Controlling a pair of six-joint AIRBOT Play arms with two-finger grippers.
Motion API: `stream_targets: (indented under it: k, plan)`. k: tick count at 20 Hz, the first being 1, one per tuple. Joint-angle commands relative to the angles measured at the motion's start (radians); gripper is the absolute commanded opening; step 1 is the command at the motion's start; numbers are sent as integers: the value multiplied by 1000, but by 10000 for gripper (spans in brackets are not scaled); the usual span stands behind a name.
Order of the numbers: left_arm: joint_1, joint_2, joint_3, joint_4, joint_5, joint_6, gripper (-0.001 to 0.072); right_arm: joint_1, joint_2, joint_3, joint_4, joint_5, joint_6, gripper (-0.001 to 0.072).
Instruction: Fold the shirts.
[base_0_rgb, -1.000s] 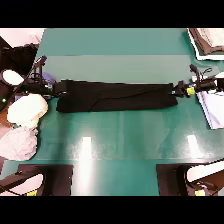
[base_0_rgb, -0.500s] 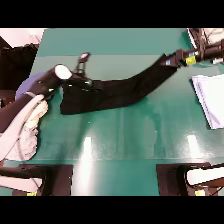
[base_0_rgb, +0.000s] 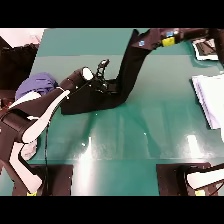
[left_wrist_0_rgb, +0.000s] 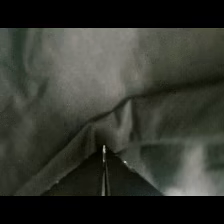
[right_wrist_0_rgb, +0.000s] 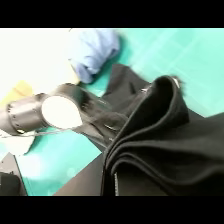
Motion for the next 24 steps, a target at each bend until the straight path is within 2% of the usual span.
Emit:
stream_targets:
  k: [1, 4, 6, 9, 11, 13, 19, 20, 21, 22, 24]
  plan:
    - [12, -16, 16, 6, 1, -4, 21, 77, -40, 30, 4, -14, 3, 14]
    - [60, -14, 79, 43, -100, -5, 20, 112, -70, 30, 4, -22, -2, 14]
    - [96, -14, 171, 131, -215, -13, 19, 135, -85, 30, 4, -39, -4, 14]
    - [145, -14, 365, 388, -414, -104, 20, 176, -108, 30, 4, -91, -19, 14]
    - [183, -7, 499, 549, -535, -108, 20, 209, -126, 30, 4, -148, -22, 14]
    - [229, 69, 507, 636, -553, -90, 21, 256, -152, 30, 5, -203, -49, 15]
    - [356, 276, 504, 660, -558, -90, 22, 447, -283, 30, 5, -475, -172, 18]
    - [360, 295, 504, 663, -557, -90, 22, 491, -314, 30, 6, -541, -203, 67]
    - [360, 310, 504, 663, -558, -90, 22, 536, -343, 30, 12, -618, -212, 295]
    - [360, 317, 504, 662, -558, -90, 22, 574, -365, 31, 12, -684, -212, 410]
    - [360, 317, 497, 661, -572, -90, 22, 617, -378, 30, -17, -716, -212, 416]
